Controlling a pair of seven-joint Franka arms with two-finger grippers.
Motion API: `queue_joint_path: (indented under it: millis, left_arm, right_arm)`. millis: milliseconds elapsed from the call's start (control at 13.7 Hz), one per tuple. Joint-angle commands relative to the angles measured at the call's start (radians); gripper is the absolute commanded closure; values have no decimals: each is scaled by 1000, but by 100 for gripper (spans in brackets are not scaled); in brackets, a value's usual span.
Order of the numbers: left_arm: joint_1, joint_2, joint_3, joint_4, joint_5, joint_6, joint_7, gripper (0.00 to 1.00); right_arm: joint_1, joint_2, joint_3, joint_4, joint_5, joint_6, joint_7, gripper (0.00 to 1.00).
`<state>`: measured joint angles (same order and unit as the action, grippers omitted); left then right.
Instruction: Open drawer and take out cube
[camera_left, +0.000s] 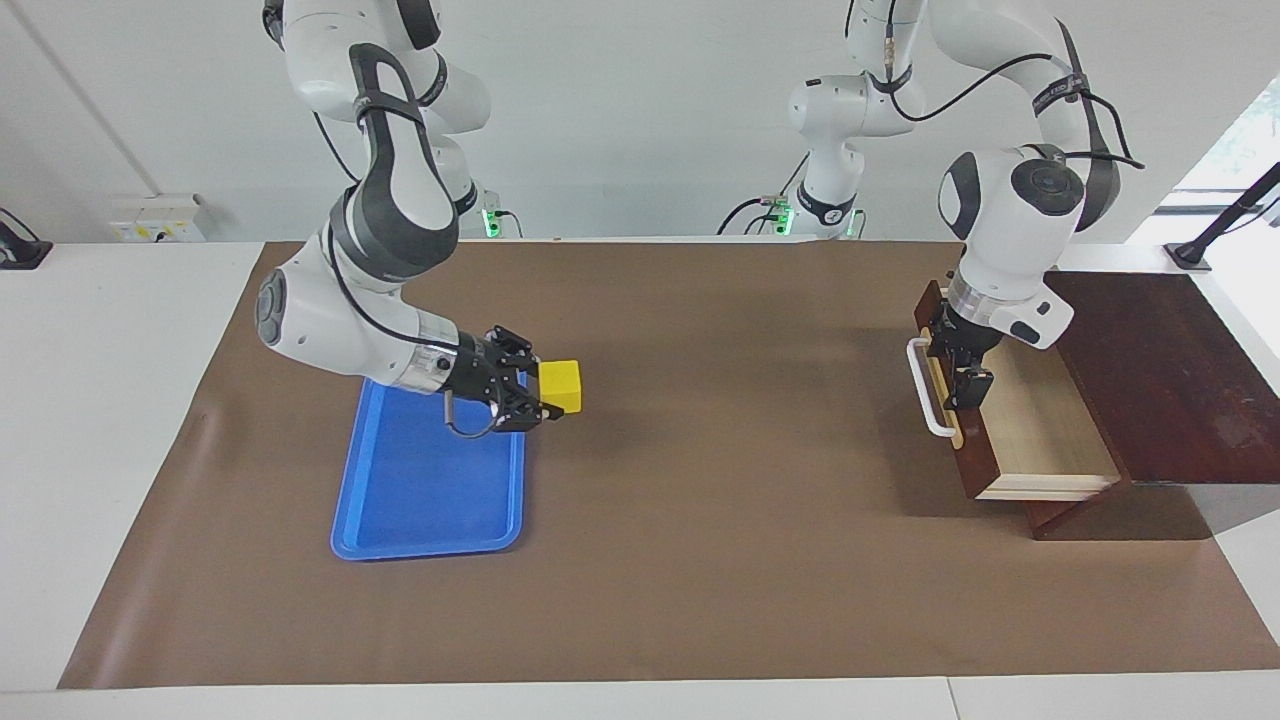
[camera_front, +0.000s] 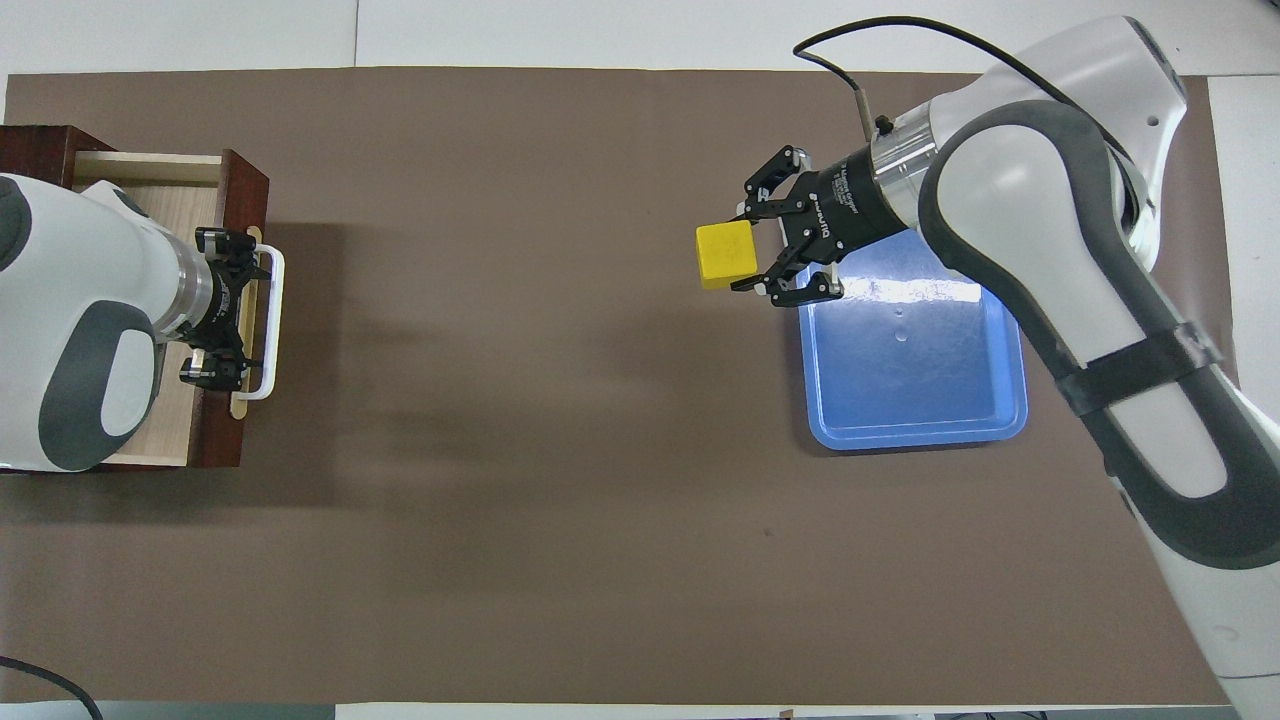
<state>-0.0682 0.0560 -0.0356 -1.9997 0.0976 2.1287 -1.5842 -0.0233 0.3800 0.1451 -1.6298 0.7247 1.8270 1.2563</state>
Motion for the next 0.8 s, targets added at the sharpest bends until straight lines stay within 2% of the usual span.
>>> queue_joint_path:
  millis: [0, 293, 732]
  left_arm:
    - [114, 15, 10, -5, 67, 71, 148, 0]
    - [224, 19, 8, -5, 67, 125, 282, 0]
    - [232, 22, 6, 19, 67, 90, 323, 0]
  right_arm:
    - [-88, -85, 5, -180, 1, 32, -151, 100]
    - [-187, -53, -1, -243, -88, 32, -294, 100]
    - [-196, 29, -16, -226, -134, 43, -235, 100]
